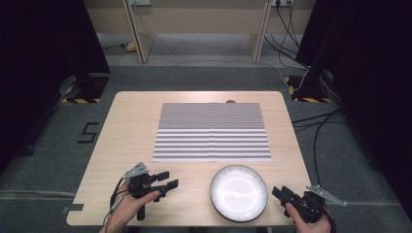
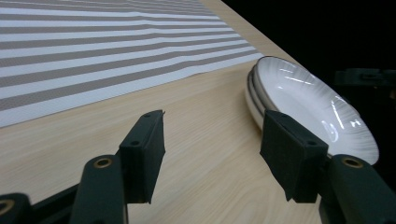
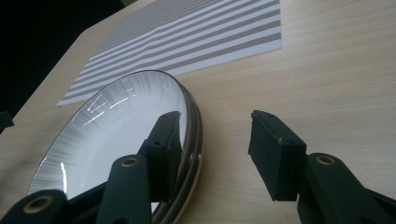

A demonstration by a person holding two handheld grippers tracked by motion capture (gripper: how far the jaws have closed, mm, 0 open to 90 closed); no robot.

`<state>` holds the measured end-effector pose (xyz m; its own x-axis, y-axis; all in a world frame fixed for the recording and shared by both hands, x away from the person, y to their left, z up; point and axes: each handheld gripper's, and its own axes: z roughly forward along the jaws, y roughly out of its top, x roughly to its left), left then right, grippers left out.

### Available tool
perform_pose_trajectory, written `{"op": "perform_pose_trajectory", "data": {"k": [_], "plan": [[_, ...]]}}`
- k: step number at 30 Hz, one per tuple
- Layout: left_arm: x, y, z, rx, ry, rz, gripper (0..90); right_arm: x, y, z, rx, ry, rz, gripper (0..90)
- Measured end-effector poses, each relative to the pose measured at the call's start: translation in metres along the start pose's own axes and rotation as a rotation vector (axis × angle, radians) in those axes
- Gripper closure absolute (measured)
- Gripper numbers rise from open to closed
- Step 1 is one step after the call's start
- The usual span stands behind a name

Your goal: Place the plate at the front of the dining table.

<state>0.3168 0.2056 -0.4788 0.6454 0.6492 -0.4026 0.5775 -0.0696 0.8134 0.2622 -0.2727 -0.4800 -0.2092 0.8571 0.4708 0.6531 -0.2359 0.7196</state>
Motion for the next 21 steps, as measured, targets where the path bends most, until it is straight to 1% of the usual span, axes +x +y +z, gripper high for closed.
{"op": "perform_pose_trajectory", "data": {"k": [3,5,6,7,10,11,12,13,15,18,21], "plan": [[-0.008,0.005,0.012,0.021,-0.03,0.014,40.6,0.005,0.004,0.004,0.011,0.008,-0.009,57.3],[-0.01,0.006,0.014,0.024,-0.035,0.015,41.0,0.007,0.005,0.005,0.02,0.015,-0.005,58.5],[-0.014,0.008,0.021,0.037,-0.053,0.011,41.0,0.007,0.006,0.006,0.021,0.018,-0.01,59.8],[-0.018,0.01,0.026,0.047,-0.063,0.008,41.5,0.009,0.01,0.008,0.041,0.023,-0.012,63.0],[-0.027,0.011,0.037,0.073,-0.094,0.011,41.9,0.012,0.012,0.01,0.064,0.03,-0.012,67.2],[-0.027,0.011,0.037,0.073,-0.094,0.011,42.1,0.014,0.013,0.011,0.071,0.033,-0.015,68.3],[-0.033,0.012,0.045,0.085,-0.111,0.014,42.2,0.015,0.014,0.011,0.078,0.033,-0.023,69.2],[-0.035,0.012,0.047,0.087,-0.115,0.013,42.3,0.016,0.015,0.012,0.086,0.037,-0.021,69.3],[-0.042,0.013,0.059,0.093,-0.14,0.014,42.5,0.017,0.015,0.015,0.106,0.039,-0.018,69.0],[-0.05,0.011,0.07,0.117,-0.154,0.034,42.8,0.018,0.015,0.019,0.13,0.033,-0.018,68.9],[-0.053,0.011,0.078,0.13,-0.149,0.033,43.8,0.016,0.014,0.021,0.152,0.015,-0.019,69.7]]}}
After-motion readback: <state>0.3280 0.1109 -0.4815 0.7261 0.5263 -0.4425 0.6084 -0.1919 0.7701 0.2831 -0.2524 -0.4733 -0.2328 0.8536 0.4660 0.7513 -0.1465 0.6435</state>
